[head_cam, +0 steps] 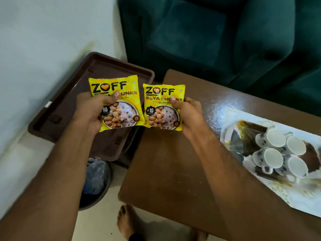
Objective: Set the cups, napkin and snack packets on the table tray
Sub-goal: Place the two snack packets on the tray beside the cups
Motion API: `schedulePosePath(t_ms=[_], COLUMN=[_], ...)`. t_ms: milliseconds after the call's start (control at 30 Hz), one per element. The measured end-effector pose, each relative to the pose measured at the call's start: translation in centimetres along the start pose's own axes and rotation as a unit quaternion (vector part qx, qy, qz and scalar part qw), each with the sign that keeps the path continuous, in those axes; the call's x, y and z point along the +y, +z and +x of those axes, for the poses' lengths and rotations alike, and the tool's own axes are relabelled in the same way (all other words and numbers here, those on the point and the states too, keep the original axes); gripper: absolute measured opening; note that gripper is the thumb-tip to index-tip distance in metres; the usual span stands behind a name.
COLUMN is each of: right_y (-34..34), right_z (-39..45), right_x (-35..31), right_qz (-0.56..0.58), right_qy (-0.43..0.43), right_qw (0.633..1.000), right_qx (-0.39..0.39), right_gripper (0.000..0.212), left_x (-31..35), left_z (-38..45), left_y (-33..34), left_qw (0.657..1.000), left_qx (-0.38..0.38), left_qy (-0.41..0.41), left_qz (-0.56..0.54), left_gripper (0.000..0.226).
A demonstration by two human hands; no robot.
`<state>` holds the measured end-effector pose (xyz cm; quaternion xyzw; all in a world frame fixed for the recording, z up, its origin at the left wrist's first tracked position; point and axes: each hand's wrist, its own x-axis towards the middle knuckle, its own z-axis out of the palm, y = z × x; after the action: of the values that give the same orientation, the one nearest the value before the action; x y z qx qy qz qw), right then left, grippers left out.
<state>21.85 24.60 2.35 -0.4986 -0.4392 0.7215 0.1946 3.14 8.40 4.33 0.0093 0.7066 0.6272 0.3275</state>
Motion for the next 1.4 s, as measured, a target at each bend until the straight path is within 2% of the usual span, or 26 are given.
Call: schedulePosePath(t_ms=[167,333,467,633,767,867,1067,1400], right_y=[-7.1,-14.4,-19.9,-26.4,-31.3,-34.3,-39.6,-47.9], right_z=[-0.7,-2.0,-3.1,-4.2,-5.3,-6.0,-7.0,-7.4], right_x=[-1.8,-3.4,-4.0,-4.6,-4.8,-5.0,-5.8,-5.7], right_qz=[-0.006,0.007,0.031,0.048,0.053,0.065,0.056,-0.014], right_qy=[-0.024,-0.033,-0.037,-0.033,-0.05,-0.066,-0.072,-0.1], right_qw=[0.999,0.996,0.992,0.986,0.982,0.979,0.972,0.952], right_qx=[0.039,0.084,0.113,0.156,0.175,0.18,0.215,0.289], right_gripper=[0.016,0.004,0.014,0.007,0.011,0.007,0.011,0.012], left_x=[0.0,-1.4,-2.5,-4.0,-5.2,-6.0,-7.0,-9.2], left_z=[-3.4,-6.8,-8.7,-11.2,-12.9,-14.0,-15.3,-14.7], left_y=[7.0,14.0,19.3,24.9,28.8,30.8,33.7,35.7], left_qw=[0.998,0.994,0.989,0.985,0.985,0.982,0.983,0.984], left_qx=[-0.052,-0.094,-0.124,-0.148,-0.147,-0.163,-0.156,-0.14], left_qy=[-0.047,-0.049,-0.076,-0.076,-0.071,-0.08,-0.068,-0.042], left_qz=[0.001,0.006,0.011,0.036,0.049,0.059,0.07,0.106], left_gripper=[0.028,0.029,0.046,0.049,0.041,0.044,0.027,0.038])
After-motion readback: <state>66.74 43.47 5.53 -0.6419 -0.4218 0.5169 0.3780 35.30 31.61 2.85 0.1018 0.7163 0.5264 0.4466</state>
